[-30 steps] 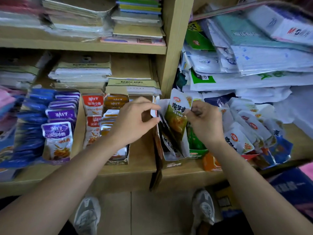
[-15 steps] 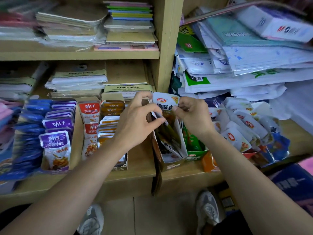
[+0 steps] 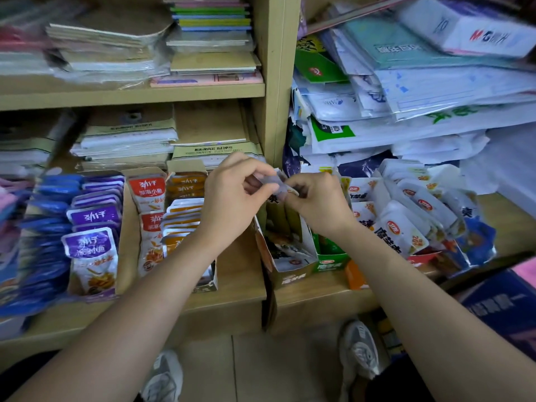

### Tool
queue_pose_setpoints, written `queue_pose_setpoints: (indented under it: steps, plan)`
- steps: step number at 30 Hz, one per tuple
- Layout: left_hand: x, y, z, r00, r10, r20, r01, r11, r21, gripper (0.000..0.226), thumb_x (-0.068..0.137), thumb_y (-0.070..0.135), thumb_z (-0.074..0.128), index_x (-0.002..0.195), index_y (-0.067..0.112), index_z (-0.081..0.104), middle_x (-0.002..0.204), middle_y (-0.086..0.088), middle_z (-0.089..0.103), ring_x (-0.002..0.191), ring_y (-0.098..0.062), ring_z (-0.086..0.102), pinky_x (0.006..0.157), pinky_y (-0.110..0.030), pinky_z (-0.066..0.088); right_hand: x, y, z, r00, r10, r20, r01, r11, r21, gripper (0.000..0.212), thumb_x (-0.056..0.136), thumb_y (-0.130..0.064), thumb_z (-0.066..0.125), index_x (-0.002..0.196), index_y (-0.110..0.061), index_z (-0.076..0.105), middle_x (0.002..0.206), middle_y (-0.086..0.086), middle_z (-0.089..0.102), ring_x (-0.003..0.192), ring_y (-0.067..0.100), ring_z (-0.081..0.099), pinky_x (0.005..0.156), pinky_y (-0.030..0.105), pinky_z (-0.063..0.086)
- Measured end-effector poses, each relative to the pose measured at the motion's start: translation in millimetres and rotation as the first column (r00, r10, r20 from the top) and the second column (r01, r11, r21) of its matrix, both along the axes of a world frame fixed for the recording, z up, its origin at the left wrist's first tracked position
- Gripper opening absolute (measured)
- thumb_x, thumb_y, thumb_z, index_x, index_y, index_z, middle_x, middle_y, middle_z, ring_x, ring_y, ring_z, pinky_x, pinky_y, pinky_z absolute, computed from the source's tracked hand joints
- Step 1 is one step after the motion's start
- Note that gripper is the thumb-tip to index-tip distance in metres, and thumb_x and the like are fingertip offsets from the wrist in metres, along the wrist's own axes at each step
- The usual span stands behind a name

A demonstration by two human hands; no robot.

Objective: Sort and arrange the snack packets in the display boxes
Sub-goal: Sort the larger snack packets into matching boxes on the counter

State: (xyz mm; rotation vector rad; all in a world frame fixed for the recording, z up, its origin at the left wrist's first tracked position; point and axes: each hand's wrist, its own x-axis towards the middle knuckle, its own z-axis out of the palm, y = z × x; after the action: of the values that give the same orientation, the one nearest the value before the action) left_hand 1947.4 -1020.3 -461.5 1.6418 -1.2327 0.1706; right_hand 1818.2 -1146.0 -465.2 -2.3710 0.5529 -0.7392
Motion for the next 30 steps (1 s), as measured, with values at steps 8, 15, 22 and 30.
queue_pose_setpoints:
  steps: [8,15,22,30]
  plan:
    - [2,12,-3,0.977,0.166,-0.137,-0.150,0.981,0.121,0.051,0.079,0.029,0.085,0.126,0.022,0.067,0.114,0.009,0.069,0.088,-0.006,0.070,0.072,-0.019,0.059,-4,-7,6,0.997,-0.025,0.076,-0.001,0.948,0.319,0.010,0.094,-0.010,0.069,0.091,-0.018,0.075,0.072,0.013,0.071,0.050,0.008,0.060,0.056,0.021,0.054]
    - [-3,5,-1,0.974,0.212,-0.082,-0.194,0.963,0.188,0.055,0.079,0.053,0.079,0.126,0.029,0.064,0.094,0.015,0.068,0.081,0.005,0.060,0.070,-0.018,0.048,-5,-7,5,0.997,0.044,0.060,-0.059,0.961,0.269,0.013,0.096,-0.008,0.065,0.101,-0.009,0.077,0.076,0.010,0.074,0.059,0.015,0.067,0.062,0.021,0.057]
    - [-4,4,7,0.961,0.273,-0.046,-0.254,0.937,0.241,0.056,0.075,0.057,0.080,0.117,0.026,0.061,0.088,0.013,0.068,0.072,-0.001,0.059,0.062,-0.012,0.038,-6,-5,7,0.993,0.105,0.048,-0.114,0.957,0.269,0.017,0.094,-0.004,0.067,0.103,-0.014,0.078,0.071,-0.021,0.071,0.062,0.002,0.065,0.061,0.016,0.053]
    - [11,16,7,0.922,0.261,-0.287,-0.221,0.962,0.163,0.014,0.083,0.014,0.079,0.095,0.020,0.082,0.076,0.015,0.073,0.072,-0.002,0.072,0.077,-0.039,0.063,-5,-2,5,0.986,-0.125,0.112,0.107,0.983,0.151,0.011,0.092,-0.011,0.071,0.100,-0.015,0.077,0.070,-0.006,0.071,0.063,0.012,0.071,0.069,0.041,0.062]
